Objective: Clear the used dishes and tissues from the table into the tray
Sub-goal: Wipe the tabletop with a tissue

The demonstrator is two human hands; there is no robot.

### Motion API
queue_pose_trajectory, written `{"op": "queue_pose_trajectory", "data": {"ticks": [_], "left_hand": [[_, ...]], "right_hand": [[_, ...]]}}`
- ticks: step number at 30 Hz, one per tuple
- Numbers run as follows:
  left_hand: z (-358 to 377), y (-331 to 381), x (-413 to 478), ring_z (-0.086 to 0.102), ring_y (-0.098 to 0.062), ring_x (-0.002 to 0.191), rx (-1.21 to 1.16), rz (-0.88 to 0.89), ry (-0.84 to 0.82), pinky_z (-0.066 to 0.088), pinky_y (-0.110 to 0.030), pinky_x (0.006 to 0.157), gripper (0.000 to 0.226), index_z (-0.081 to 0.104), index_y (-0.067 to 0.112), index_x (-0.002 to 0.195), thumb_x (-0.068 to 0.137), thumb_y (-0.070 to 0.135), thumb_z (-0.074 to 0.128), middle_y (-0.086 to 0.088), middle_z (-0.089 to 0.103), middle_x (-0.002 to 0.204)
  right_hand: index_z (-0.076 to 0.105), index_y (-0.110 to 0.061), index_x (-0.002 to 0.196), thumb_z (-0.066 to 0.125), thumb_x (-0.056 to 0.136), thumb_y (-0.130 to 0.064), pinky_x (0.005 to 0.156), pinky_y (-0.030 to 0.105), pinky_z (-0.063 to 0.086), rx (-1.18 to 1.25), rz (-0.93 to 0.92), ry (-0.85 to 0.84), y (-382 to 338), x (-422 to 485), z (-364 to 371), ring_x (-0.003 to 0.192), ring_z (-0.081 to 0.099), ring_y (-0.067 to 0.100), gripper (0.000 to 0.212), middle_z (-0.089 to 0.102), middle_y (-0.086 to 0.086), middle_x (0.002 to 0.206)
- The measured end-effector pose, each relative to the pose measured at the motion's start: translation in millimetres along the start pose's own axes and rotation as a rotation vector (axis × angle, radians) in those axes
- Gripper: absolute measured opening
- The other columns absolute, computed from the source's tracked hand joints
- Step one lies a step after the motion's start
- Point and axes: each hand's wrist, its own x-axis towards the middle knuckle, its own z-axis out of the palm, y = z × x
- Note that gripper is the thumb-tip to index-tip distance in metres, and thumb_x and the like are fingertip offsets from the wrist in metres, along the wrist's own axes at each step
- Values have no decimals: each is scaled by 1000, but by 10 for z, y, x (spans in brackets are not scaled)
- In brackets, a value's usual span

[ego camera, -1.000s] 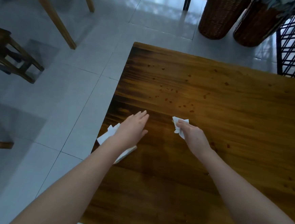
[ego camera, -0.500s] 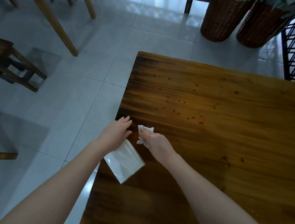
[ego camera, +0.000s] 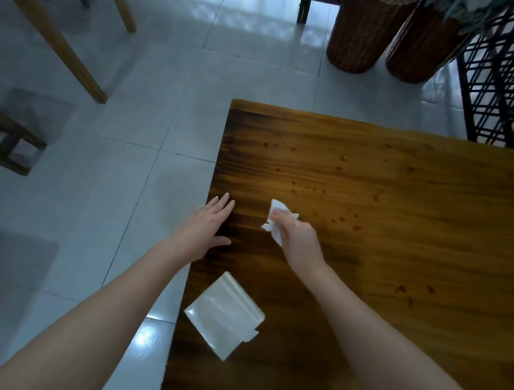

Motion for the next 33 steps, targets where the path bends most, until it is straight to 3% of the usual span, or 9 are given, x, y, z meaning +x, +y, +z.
{"op": "queue_pose_trajectory", "data": {"ticks": [6,11,16,22,25,28,33], "left_hand": [[-147,-23,284,1,-16,147,-5,53,21,14,-36,116,89,3,25,152,87,42,61,6,-4,160],[-203,-44,435,1,-17,147,-32,57,9,13,-37,116,88,4,26,152,87,45,60,7,-4,160],[-230,-82,569,0,-17,147,-37,69,6,11,-38,117,90,4,27,152,86,46,61,6,-4,160],[-273,-68,725,0,-17,147,-21,93,-11,9,-38,117,94,4,31,152,83,47,65,8,-4,160],[-243,-91,745,0,-15,147,-55,90,-8,5,-37,116,94,5,33,151,82,46,67,9,-3,160],[-217,-138,772,2,-12,147,-132,71,8,3,-38,116,94,10,38,150,79,45,71,14,0,159],[-176,-204,793,3,-10,146,-152,77,16,2,-39,115,95,11,45,148,76,51,71,19,0,157]], "right_hand": [[60,-13,124,61,89,-8,95,30,50,-132,-165,-77,30,183,-88,113,60,20,35,62,6,126],[66,-5,114,63,88,-5,76,25,52,-214,-70,43,118,456,-237,94,54,15,26,63,6,102],[67,-5,106,61,88,-6,72,28,52,-135,110,145,111,588,-248,86,52,15,19,59,4,94],[66,-9,92,65,86,-12,59,17,41,-176,-119,65,38,512,-124,77,54,14,6,61,4,88],[65,-8,95,55,91,-16,63,22,48,-152,-51,121,162,732,-195,81,52,13,14,57,3,90],[67,-5,97,63,87,-7,66,27,53,-144,69,199,175,967,-203,81,52,14,11,57,4,90],[69,-6,99,67,84,-5,69,27,54,-134,23,201,50,1068,-91,83,57,15,16,63,6,92]]}}
